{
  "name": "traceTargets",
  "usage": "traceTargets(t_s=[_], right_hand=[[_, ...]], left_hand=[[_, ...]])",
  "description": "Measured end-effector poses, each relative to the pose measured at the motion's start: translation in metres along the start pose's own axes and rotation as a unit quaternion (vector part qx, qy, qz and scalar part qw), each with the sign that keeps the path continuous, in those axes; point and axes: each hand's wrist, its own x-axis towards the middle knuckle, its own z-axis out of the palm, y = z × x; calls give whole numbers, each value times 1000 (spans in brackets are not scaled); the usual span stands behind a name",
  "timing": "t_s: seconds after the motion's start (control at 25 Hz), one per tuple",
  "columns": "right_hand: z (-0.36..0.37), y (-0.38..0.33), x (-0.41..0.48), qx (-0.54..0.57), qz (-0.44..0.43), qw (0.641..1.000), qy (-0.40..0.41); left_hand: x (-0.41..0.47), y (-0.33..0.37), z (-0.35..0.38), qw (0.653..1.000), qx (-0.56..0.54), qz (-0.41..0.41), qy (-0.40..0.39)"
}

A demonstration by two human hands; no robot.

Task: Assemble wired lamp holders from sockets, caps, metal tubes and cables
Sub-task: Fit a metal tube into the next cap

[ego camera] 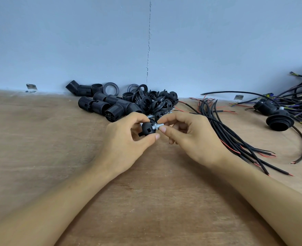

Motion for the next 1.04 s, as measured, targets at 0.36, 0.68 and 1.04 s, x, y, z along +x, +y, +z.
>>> traceTargets(t_s=[0.36, 0.68, 1.04], right_hand=[[0, 1, 1, 9, 10, 1000, 7], [-3, 3, 1, 22, 24, 999, 23], [-1, 3, 0, 34, 35, 999, 8]], left_hand=[[0, 0, -1, 995, -81, -47, -21], [4, 0, -1, 980, -160, -111, -42], [2, -3, -1, 979, -169, -108, -40]])
